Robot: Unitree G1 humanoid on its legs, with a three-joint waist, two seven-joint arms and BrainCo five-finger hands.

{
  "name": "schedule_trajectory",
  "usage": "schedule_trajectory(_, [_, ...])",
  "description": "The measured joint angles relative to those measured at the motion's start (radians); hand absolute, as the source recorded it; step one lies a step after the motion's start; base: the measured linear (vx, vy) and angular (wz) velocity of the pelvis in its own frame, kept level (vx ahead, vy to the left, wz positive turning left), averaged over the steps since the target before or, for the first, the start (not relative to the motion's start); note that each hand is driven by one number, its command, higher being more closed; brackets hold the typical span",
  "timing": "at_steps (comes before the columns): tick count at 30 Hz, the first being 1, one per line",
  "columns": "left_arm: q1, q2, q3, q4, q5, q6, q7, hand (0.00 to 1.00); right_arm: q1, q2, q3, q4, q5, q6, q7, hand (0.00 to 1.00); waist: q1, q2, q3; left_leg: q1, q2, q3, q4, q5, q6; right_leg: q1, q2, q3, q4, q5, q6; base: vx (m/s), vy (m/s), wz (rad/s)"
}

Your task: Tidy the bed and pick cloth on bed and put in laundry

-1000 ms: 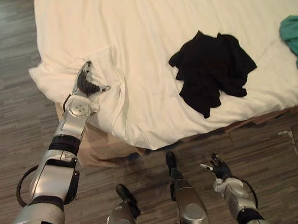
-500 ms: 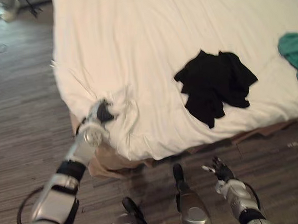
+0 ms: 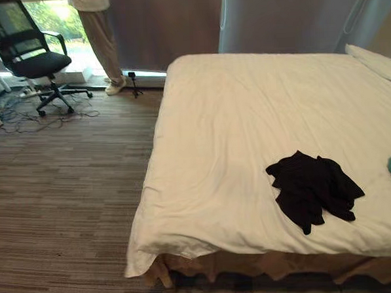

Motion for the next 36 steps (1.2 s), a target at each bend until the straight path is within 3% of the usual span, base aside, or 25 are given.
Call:
schedule_trajectory(2, [0.001, -0.043, -0.037, 0.018, -0.037, -0.002, -0.006, 0.0, -0.075, -0.084, 0.006, -0.002, -0.016, -0.04, -0.08, 1.0, -0.004, -0.004, -0.012, -0.011, -0.003, -0.019, -0.009, 0.008, 0.0, -0.002, -0.003, -0.017, 0.002, 0.0, 0.0, -0.05, -0.039, 0.2])
schedule_trajectory(3, [0.001, -0.065, -0.094, 0.026, -0.062, -0.009, -0.018, 0.0, -0.116, -0.108, 0.078, -0.022, -0.039, -0.068, -0.106, 1.0, -0.007, -0.001, -0.011, -0.013, -0.004, -0.022, -0.012, 0.012, -0.001, -0.003, -0.004, -0.02, 0.002, 0.0, 0.0, -0.04, -0.035, 0.1])
schedule_trajectory(5, [-0.005, -0.093, -0.205, 0.024, -0.094, -0.018, -0.042, 0.0, -0.165, -0.116, 0.24, -0.11, -0.06, -0.086, -0.129, 1.0, -0.009, 0.001, -0.01, -0.014, -0.004, -0.027, -0.012, 0.014, 0.0, -0.005, -0.003, -0.021, 0.003, 0.0, 0.0, -0.04, -0.028, 0.0])
schedule_trajectory(6, [-0.019, -0.117, -0.316, 0.018, -0.098, -0.03, -0.067, 0.0, -0.2, -0.117, 0.418, -0.255, -0.092, -0.094, -0.133, 1.0, -0.009, 0.001, -0.01, -0.016, -0.004, -0.03, -0.012, 0.018, -0.004, -0.008, -0.002, -0.019, 0.003, 0.001, -0.001, 0.0, 0.0, 0.0])
schedule_trajectory(8, [-0.028, -0.143, -0.43, -0.029, -0.097, -0.044, -0.095, 0.0, -0.257, -0.122, 0.591, -0.431, -0.15, -0.092, -0.127, 1.0, -0.004, 0.0, -0.008, -0.026, -0.004, -0.028, -0.012, 0.021, -0.006, -0.026, 0.0, -0.009, 0.003, 0.003, -0.006, -0.03, -0.025, -0.12])
schedule_trajectory(10, [-0.061, -0.152, -0.519, -0.072, -0.096, -0.057, -0.121, 0.0, -0.337, -0.12, 0.744, -0.574, -0.18, -0.089, -0.079, 1.0, 0.004, 0.0, 0.005, -0.031, -0.005, -0.026, -0.016, 0.032, -0.005, -0.04, 0.003, -0.004, 0.003, 0.009, -0.012, -0.02, -0.03, -0.1])
schedule_trajectory(12, [-0.108, -0.153, -0.605, -0.115, -0.094, -0.08, -0.146, 0.0, -0.436, -0.084, 0.936, -0.673, -0.192, -0.088, 0.045, 1.0, 0.014, -0.014, 0.036, -0.029, 0.002, -0.027, -0.017, 0.039, -0.012, -0.04, 0.01, -0.003, 0.003, 0.013, -0.017, -0.01, -0.034, -0.02])
schedule_trajectory(15, [-0.16, -0.158, -0.684, -0.138, -0.103, -0.089, -0.179, 0.0, -0.521, -0.035, 1.133, -0.687, -0.191, -0.085, 0.187, 1.0, 0.037, -0.022, 0.054, -0.026, 0.005, -0.03, -0.014, 0.044, -0.014, -0.04, 0.013, -0.005, 0.003, 0.014, -0.019, 0.05, -0.025, 0.02])
schedule_trajectory(16, [-0.176, -0.169, -0.72, -0.148, -0.144, -0.104, -0.187, 0.0, -0.562, 0.002, 1.216, -0.678, -0.189, -0.084, 0.259, 1.0, 0.052, -0.02, 0.056, -0.026, 0.004, -0.034, -0.01, 0.044, -0.014, -0.038, 0.012, -0.011, 0.004, 0.017, -0.023, 0.06, -0.001, 0.03])
schedule_trajectory(19, [-0.18, -0.192, -0.757, -0.174, -0.218, -0.151, -0.201, 0.0, -0.63, 0.082, 1.339, -0.674, -0.168, -0.084, 0.396, 1.0, 0.059, -0.013, 0.065, -0.019, 0.004, -0.054, -0.009, 0.044, -0.014, -0.015, 0.009, -0.039, 0.004, 0.021, -0.028, 0.05, 0.002, 0.18])
schedule_trajectory(22, [-0.175, -0.2, -0.79, -0.173, -0.264, -0.169, -0.202, 0.0, -0.668, 0.165, 1.435, -0.674, -0.14, -0.083, 0.488, 1.0, 0.071, -0.014, 0.07, -0.009, 0.004, -0.065, -0.006, 0.044, -0.012, 0.005, 0.007, -0.071, 0.003, 0.032, -0.039, 0.04, 0.009, 0.16])
schedule_trajectory(27, [-0.206, -0.207, -0.822, -0.174, -0.258, -0.171, -0.205, 0.0, -0.719, 0.289, 1.605, -0.674, -0.069, -0.023, 0.565, 1.0, 0.106, -0.021, 0.112, -0.036, 0.006, -0.106, 0.029, 0.044, -0.011, 0.017, -0.001, -0.116, 0.003, 0.05, -0.042, -0.01, -0.008, 0.22])
schedule_trajectory(30, [-0.252, -0.207, -0.845, -0.211, -0.25, -0.163, -0.231, 0.0, -0.787, 0.392, 1.688, -0.575, -0.035, 0.009, 0.561, 1.0, 0.14, -0.016, 0.208, -0.109, 0.009, -0.141, 0.058, 0.048, -0.004, -0.018, -0.006, -0.145, 0.004, 0.05, -0.042, -0.09, -0.049, 0.34])
schedule_trajectory(31, [-0.288, -0.205, -0.862, -0.238, -0.249, -0.16, -0.245, 0.0, -0.843, 0.41, 1.689, -0.503, -0.034, 0.009, 0.554, 1.0, 0.163, -0.013, 0.275, -0.157, 0.008, -0.156, 0.062, 0.054, 0.004, -0.057, -0.007, -0.147, 0.004, 0.05, -0.042, -0.17, -0.068, 0.2])
schedule_trajectory(33, [-0.314, -0.206, -0.87, -0.262, -0.249, -0.155, -0.249, 0.0, -0.894, 0.412, 1.688, -0.433, -0.033, 0.006, 0.555, 1.0, 0.169, 0.0, 0.343, -0.202, 0.007, -0.159, 0.066, 0.06, 0.011, -0.093, -0.009, -0.148, 0.004, 0.053, -0.047, -0.19, -0.049, 0.15])
schedule_trajectory(34, [-0.333, -0.205, -0.87, -0.274, -0.249, -0.147, -0.25, 0.0, -0.925, 0.409, 1.687, -0.372, -0.033, 0.004, 0.556, 1.0, 0.174, 0.008, 0.408, -0.243, 0.006, -0.16, 0.088, 0.06, 0.011, -0.124, -0.013, -0.144, 0.004, 0.055, -0.05, -0.17, -0.034, 0.02])
schedule_trajectory(35, [-0.339, -0.205, -0.873, -0.276, -0.249, -0.147, -0.249, 0.0, -0.93, 0.407, 1.687, -0.361, -0.033, -0.008, 0.561, 1.0, 0.174, 0.013, 0.435, -0.253, 0.005, -0.16, 0.095, 0.06, 0.011, -0.131, -0.015, -0.142, 0.004, 0.055, -0.05, -0.14, -0.033, -0.04])
schedule_trajectory(36, [-0.344, -0.206, -0.884, -0.275, -0.25, -0.146, -0.248, 0.0, -0.931, 0.406, 1.677, -0.37, -0.033, -0.044, 0.579, 1.0, 0.173, 0.021, 0.464, -0.266, 0.005, -0.16, 0.1, 0.061, 0.012, -0.144, -0.017, -0.139, 0.005, 0.057, -0.052, -0.1, -0.024, -0.08])
